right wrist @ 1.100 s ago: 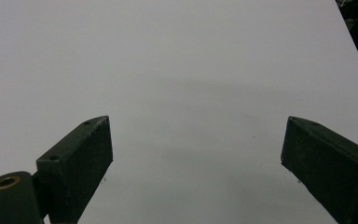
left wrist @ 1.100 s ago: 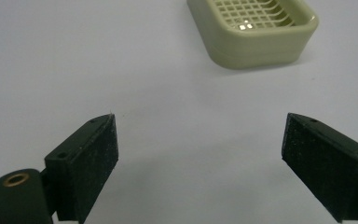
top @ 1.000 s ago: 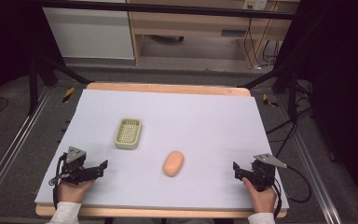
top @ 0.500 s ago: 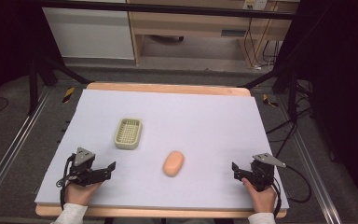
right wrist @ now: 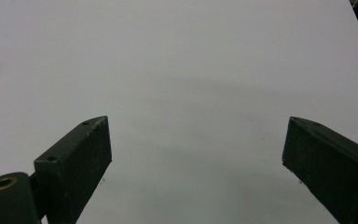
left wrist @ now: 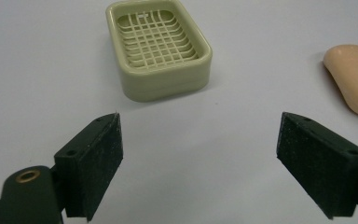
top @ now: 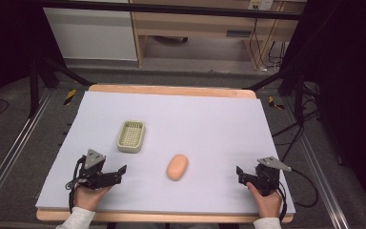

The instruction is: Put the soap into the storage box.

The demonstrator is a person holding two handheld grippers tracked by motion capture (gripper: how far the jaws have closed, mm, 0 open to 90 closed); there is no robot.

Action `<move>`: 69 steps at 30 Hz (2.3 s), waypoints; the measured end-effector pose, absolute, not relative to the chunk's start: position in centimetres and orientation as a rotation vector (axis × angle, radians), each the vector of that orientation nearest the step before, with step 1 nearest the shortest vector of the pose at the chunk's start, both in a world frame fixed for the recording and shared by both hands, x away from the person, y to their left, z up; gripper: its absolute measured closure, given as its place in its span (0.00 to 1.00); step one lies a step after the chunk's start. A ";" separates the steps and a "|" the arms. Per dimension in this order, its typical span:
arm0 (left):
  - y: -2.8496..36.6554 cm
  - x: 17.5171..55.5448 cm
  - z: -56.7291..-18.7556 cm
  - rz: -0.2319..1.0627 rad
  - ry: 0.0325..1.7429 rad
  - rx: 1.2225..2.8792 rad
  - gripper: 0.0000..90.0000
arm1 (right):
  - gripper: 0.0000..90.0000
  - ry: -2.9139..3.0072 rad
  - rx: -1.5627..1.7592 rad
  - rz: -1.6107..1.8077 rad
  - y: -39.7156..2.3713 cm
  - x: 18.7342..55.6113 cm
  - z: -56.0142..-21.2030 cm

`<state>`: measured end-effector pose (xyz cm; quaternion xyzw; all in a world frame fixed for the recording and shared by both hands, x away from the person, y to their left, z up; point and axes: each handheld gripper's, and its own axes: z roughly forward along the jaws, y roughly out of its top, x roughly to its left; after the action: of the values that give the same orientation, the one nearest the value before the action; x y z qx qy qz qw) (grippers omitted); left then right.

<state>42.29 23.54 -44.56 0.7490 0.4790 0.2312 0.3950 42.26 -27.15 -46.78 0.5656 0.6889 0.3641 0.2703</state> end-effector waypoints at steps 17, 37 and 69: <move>22.2 42.8 -43.0 0.584 1.159 1.934 0.14 | 0.09 1.867 1.514 0.986 -26.8 42.3 -46.8; 18.7 43.7 -41.5 0.560 1.097 1.947 0.14 | 0.09 1.872 1.505 0.993 -26.6 42.2 -46.7; 14.1 44.7 -42.3 0.484 1.036 2.037 0.15 | 0.09 1.890 1.488 1.000 -26.1 42.2 -46.6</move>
<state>44.72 14.07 -42.31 0.8023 0.4080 0.1906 0.3919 42.19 -26.13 -46.59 0.5507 0.6996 0.3701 0.2650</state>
